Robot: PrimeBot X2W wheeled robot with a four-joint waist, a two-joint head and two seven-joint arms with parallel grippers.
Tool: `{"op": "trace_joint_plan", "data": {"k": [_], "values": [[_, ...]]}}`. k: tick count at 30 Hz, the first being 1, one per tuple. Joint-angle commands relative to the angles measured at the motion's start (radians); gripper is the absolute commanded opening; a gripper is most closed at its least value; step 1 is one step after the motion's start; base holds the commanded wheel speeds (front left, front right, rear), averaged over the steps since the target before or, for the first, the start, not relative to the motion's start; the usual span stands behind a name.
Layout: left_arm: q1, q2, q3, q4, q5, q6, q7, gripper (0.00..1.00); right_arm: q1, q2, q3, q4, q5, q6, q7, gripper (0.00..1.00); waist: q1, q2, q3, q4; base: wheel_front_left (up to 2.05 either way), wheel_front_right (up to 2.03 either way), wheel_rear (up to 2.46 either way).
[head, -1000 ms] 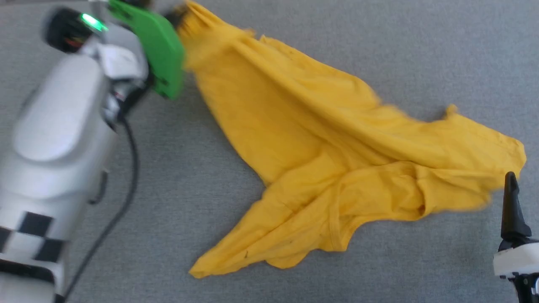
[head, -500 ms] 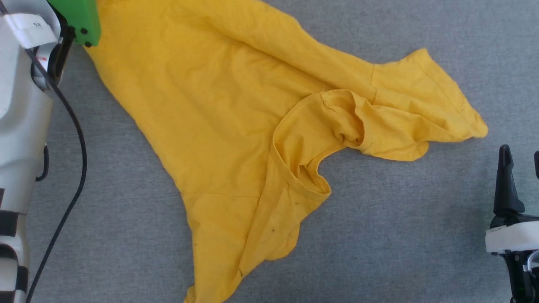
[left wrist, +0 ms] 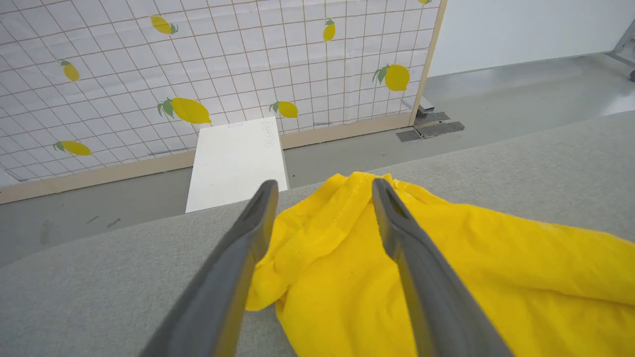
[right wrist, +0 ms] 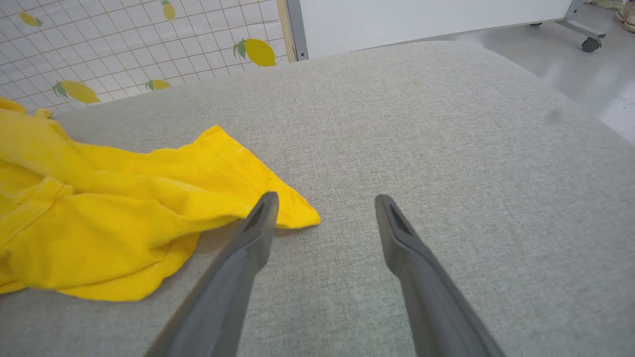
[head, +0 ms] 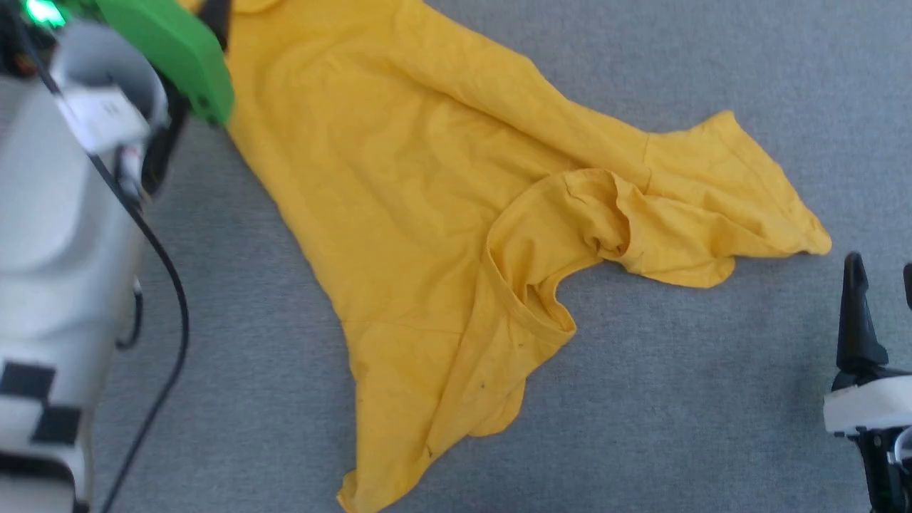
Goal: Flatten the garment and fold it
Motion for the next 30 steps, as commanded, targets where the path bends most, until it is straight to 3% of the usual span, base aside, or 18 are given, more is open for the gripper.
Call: {"op": "trace_joint_plan", "data": {"k": [1, 9, 15, 19, 25, 26, 27, 30], "values": [[0.063, 0.01, -0.005, -0.041, -0.013, 0.02, 0.022, 1.0, 0.019, 0.0, -0.006, 0.001, -0.003, -0.001, 0.006, 1.0, -0.0001, 0.0, -0.084, 0.055, 0.0, 0.0, 0.0], [0.382, -0.008, -0.054, -0.325, -0.071, 0.146, 0.167, 1.0, 0.064, 0.0, -0.016, -0.025, -0.003, -0.001, 0.037, 1.0, -0.0001, 0.0, -0.117, 0.095, 0.0, 0.0, 0.0], [0.488, -0.046, -0.081, -0.341, -0.106, 0.196, 0.21, 1.0, 0.064, 0.0, -0.014, -0.056, -0.014, -0.001, 0.065, 1.0, -0.0001, 0.0, -0.111, 0.108, 0.0, 0.0, 0.0], [0.506, -0.083, -0.085, -0.297, -0.137, 0.201, 0.216, 1.0, 0.063, 0.0, -0.015, -0.077, -0.023, -0.001, 0.083, 1.0, -0.0001, 0.0, -0.103, 0.104, 0.0, 0.0, 0.0], [0.513, -0.126, -0.104, -0.251, -0.168, 0.172, 0.212, 1.0, 0.072, 0.0, -0.022, -0.092, -0.024, -0.001, 0.099, 1.0, -0.0001, 0.0, -0.094, 0.089, 0.0, 0.0, 0.0], [0.514, -0.126, -0.107, -0.242, -0.167, 0.168, 0.209, 0.24, 0.074, 0.0, -0.02, -0.092, -0.023, -0.001, 0.1, 1.0, -0.0001, 0.0, -0.093, 0.085, 0.0, 0.0, 0.0], [0.513, -0.124, -0.111, -0.234, -0.164, 0.165, 0.209, 0.0, 0.074, 0.0, -0.019, -0.092, -0.021, -0.001, 0.1, 1.0, -0.0001, 0.0, -0.093, 0.082, 0.0, 0.0, 0.0], [0.499, -0.109, -0.107, -0.216, -0.149, 0.166, 0.192, 0.0, 0.076, 0.0, -0.017, -0.092, -0.017, -0.001, 0.097, 1.0, -0.0001, 0.0, -0.091, 0.076, 0.0, 0.0, 0.0]]}}
